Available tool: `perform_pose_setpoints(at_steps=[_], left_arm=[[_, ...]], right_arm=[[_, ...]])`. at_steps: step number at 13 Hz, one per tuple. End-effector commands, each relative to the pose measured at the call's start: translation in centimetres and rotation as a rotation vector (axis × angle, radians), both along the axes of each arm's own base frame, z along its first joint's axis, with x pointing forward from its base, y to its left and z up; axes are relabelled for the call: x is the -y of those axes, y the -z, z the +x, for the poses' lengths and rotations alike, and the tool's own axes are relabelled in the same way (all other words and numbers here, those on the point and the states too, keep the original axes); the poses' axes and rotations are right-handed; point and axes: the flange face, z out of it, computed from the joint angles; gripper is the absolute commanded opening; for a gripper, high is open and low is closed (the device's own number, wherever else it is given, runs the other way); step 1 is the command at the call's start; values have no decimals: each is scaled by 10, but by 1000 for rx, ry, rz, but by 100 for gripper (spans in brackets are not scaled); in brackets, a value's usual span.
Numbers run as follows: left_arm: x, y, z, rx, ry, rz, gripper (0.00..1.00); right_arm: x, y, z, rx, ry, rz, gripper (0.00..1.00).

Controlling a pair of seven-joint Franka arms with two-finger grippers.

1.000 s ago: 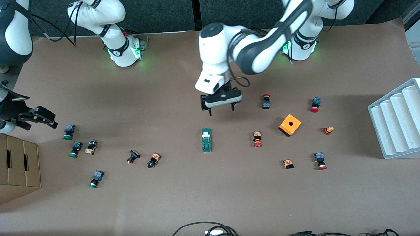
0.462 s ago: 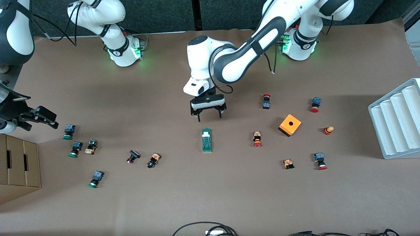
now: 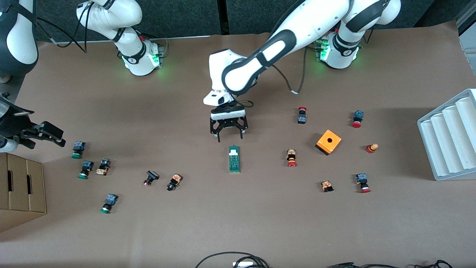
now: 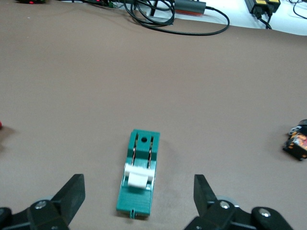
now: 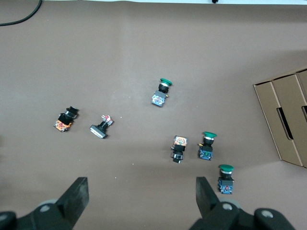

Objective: Close load switch with both arms
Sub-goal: 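Lower the left gripper and grasp the teal switch body, then hold the switch with the left gripper while the right gripper reaches the lever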

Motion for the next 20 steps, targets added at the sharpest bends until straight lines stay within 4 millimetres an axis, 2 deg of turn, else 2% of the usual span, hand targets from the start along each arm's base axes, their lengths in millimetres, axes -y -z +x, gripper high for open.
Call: perform_pose_setpoints(at_steps=[1, 3, 6, 10, 12, 16, 17, 20], left_arm=[[7, 36, -17, 121, -25, 40, 100], [9, 61, -25, 183, -30, -3, 100], [-3, 106, -24, 339, -9, 65, 100], [-4, 134, -13, 410, -1, -13, 100], [-10, 141, -8, 440, 19, -12, 99], [-13, 174, -12, 457, 99, 46, 99], [-5, 171, -9, 467, 96, 58, 99], [-6, 180, -9, 466, 104, 77, 96]], right_arm=[[2, -5, 5, 17, 2, -5, 100], [-6, -6, 5, 14, -6, -4, 100], [-7, -6, 5, 13, -4, -4, 100], [-1, -3, 4, 4, 6, -3, 100], [2, -3, 5, 4, 11, -2, 100], [3, -2, 4, -6, 6, -4, 100], [3, -3, 3, -3, 2, -5, 100], [-1, -1, 4, -7, 6, -3, 100]])
